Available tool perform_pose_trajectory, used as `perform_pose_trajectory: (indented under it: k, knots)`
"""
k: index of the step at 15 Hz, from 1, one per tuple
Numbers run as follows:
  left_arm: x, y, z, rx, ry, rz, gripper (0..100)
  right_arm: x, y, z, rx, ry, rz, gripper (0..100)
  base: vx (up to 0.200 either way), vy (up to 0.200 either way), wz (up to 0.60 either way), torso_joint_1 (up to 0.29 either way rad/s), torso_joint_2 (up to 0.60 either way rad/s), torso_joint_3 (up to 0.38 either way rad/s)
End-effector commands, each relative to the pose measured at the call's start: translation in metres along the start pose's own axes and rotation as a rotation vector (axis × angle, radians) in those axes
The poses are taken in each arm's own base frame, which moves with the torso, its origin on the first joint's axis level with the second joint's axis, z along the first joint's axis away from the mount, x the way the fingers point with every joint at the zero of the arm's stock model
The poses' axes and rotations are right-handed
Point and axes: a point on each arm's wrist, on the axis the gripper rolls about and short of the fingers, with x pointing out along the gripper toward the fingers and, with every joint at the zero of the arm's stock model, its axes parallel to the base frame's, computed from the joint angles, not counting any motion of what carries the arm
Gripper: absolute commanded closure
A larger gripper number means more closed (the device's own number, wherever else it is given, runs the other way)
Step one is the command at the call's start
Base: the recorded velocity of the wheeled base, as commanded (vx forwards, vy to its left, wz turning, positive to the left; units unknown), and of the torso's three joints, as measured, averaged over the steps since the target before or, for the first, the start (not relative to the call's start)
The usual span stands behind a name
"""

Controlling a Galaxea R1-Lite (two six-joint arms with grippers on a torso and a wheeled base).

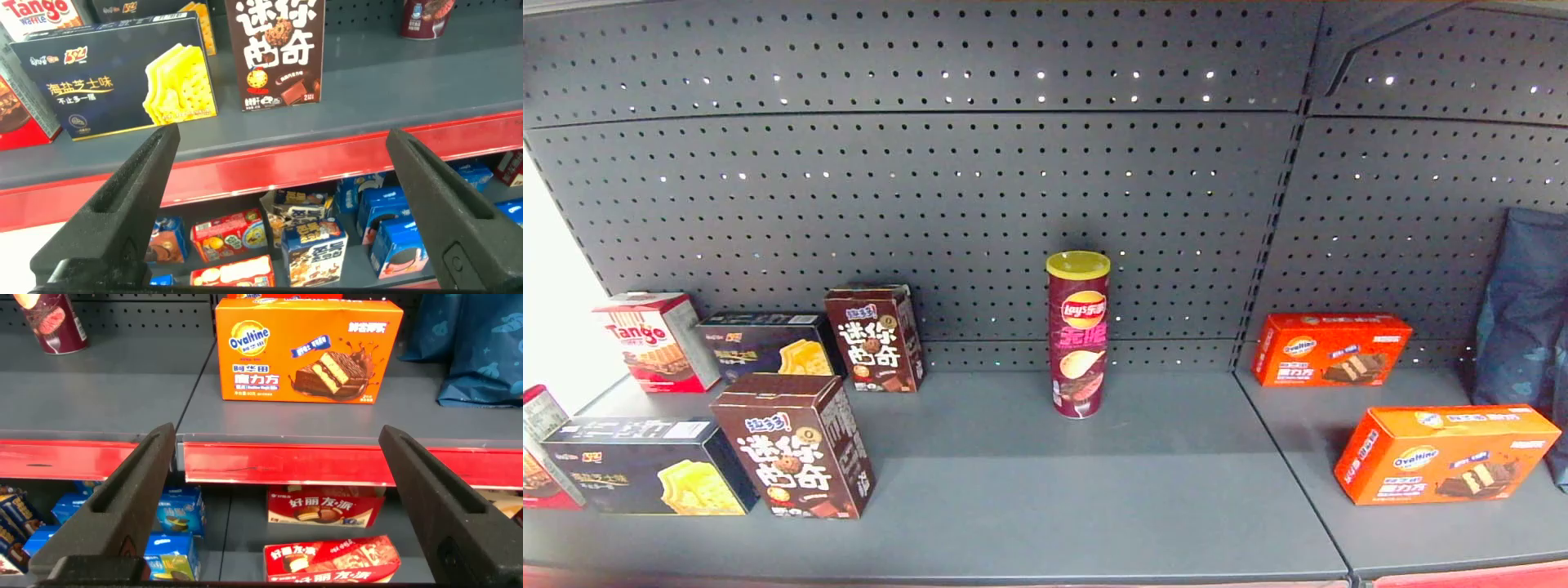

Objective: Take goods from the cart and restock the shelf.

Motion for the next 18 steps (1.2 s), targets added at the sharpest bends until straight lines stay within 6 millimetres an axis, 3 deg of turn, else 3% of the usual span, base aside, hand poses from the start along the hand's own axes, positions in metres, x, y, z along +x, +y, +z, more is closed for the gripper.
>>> perform_pose_trajectory:
  k: [1,10,18]
  knots:
    - [0.0001,0.0000,-0.0001,0.000,0.002,0.000,0,0.0001,0.0000,0.0000,0.000,0.002,0.001,0,0.000,0.000,0.00,0.000,0.00,0.000]
    - [0.0001,0.0000,-0.0001,-0.003,0.002,0.001,0,0.0001,0.0000,0.0000,-0.002,0.002,-0.002,0,0.000,0.000,0.00,0.000,0.00,0.000]
    - [0.0001,0.0001,-0.0001,-0.004,0.002,0.003,0,0.0001,0.0000,-0.0001,-0.003,0.003,-0.002,0,0.000,0.000,0.60,0.002,0.00,0.003]
